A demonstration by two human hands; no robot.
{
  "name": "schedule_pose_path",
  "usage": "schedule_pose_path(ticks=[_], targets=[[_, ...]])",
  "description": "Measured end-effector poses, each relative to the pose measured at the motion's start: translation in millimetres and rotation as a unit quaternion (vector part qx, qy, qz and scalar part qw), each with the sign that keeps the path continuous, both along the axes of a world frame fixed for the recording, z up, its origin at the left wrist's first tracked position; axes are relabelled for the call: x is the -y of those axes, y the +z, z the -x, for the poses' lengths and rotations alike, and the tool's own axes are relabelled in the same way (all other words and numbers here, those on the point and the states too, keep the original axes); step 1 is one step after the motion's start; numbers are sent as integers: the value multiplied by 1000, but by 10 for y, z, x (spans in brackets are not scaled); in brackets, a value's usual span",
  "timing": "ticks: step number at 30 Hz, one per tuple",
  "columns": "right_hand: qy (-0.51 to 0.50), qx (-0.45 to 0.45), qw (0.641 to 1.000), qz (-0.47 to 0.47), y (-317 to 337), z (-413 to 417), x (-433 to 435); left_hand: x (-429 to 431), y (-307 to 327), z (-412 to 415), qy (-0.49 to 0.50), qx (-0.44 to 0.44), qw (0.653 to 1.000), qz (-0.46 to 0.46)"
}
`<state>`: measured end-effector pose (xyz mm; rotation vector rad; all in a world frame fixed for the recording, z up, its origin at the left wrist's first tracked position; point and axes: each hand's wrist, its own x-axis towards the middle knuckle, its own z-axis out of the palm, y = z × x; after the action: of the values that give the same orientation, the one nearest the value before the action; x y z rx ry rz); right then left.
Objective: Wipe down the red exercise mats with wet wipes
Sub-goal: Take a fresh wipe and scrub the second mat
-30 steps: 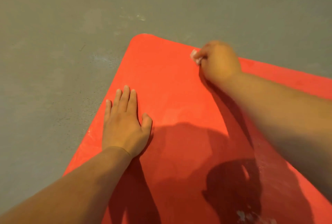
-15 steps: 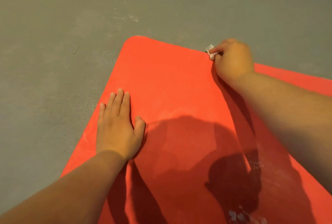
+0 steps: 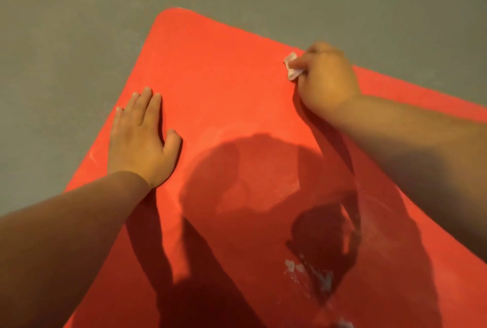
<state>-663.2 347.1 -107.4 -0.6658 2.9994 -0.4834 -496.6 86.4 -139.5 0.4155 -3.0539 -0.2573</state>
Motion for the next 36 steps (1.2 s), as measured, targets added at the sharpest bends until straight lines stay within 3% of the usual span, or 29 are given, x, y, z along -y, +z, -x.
schedule_pose_path(ticks=[3,7,10,11,13,15,16,22,25,27,29,32,34,36], targets=[[1,-7,1000,6,-66,-408,233,37,-27,-7,4,-10,1000,-1],[200,55,975,79,-7,-1461,294,33,-30,19,-5,-9,1000,-5],[295,62,953,30,30,-1340,201,32,-36,5,-3,-14,1000,0],[257,35,966,5,3,-1126,174,24,-34,6,-5,-14,1000,4],[78,-15,997,-23,-46,-642,71,9,-28,4,-8,-11,1000,3],[-88,-1,996,6,-73,-438,80,11,-16,-3,-6,-9,1000,-1],[-97,7,995,20,-68,-525,187,7,-6,-10,-8,-6,1000,-4],[184,72,977,86,-10,-1977,586,10,60,-302,-66,6,996,-60],[271,109,952,89,39,-2108,492,13,75,-454,-88,0,994,-66],[220,109,966,77,10,-1802,489,7,63,-436,-84,-11,994,-70],[88,47,993,57,-62,-1346,451,-1,60,-435,-82,-16,994,-75],[-74,-28,996,36,-97,-1004,448,10,74,-446,-84,-18,993,-78],[-37,-32,998,48,-136,-1278,609,15,77,-453,-86,-20,993,-80],[68,-11,994,87,-176,-1787,711,24,55,-442,-87,-26,993,-80]])
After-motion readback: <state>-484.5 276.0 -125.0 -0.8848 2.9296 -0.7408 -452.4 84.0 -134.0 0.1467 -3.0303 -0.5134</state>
